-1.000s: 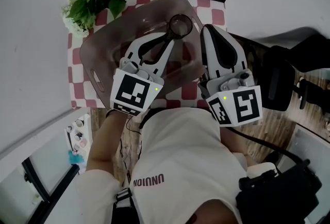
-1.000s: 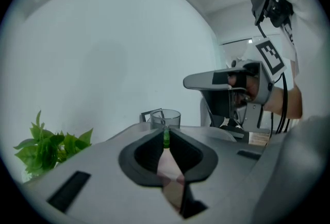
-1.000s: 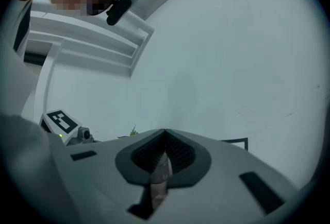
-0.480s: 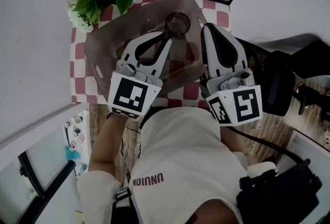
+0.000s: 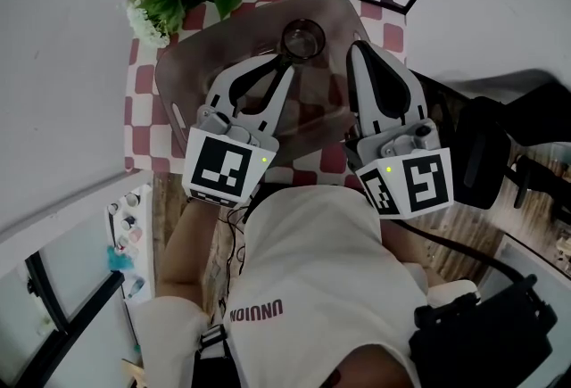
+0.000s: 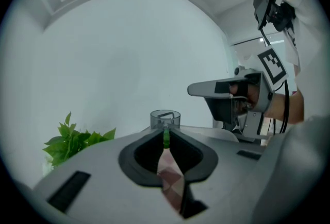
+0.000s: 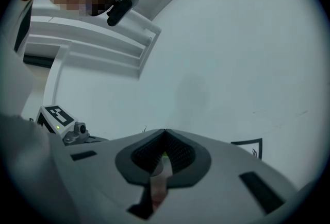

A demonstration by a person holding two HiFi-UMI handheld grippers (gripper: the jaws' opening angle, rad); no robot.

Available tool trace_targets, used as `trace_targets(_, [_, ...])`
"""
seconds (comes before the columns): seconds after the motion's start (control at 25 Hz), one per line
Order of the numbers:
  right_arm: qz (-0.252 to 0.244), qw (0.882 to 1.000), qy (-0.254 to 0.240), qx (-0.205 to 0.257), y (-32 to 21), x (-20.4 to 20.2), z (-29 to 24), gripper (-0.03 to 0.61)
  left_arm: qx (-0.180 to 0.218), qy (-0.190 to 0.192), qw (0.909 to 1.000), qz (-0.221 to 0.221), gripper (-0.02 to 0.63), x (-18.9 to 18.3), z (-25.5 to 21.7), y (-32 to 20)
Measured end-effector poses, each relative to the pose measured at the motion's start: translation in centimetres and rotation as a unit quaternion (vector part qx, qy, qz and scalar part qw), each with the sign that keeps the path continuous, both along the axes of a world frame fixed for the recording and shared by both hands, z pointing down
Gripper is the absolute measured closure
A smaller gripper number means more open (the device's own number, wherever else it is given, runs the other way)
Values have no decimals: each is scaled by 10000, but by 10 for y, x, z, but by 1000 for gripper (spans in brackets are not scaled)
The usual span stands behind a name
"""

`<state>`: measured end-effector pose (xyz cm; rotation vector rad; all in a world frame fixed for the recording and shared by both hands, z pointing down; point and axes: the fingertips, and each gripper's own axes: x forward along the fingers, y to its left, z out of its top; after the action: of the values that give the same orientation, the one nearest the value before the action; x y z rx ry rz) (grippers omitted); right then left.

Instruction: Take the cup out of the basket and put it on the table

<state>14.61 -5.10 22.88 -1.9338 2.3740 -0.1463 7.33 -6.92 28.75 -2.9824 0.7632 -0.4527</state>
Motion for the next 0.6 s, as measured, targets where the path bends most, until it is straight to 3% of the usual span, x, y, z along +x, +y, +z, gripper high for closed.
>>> trace_targets(0.6, [-342, 9994, 5, 15, -8, -19, 2, 561, 366, 184, 9980, -479, 568, -24, -15, -3])
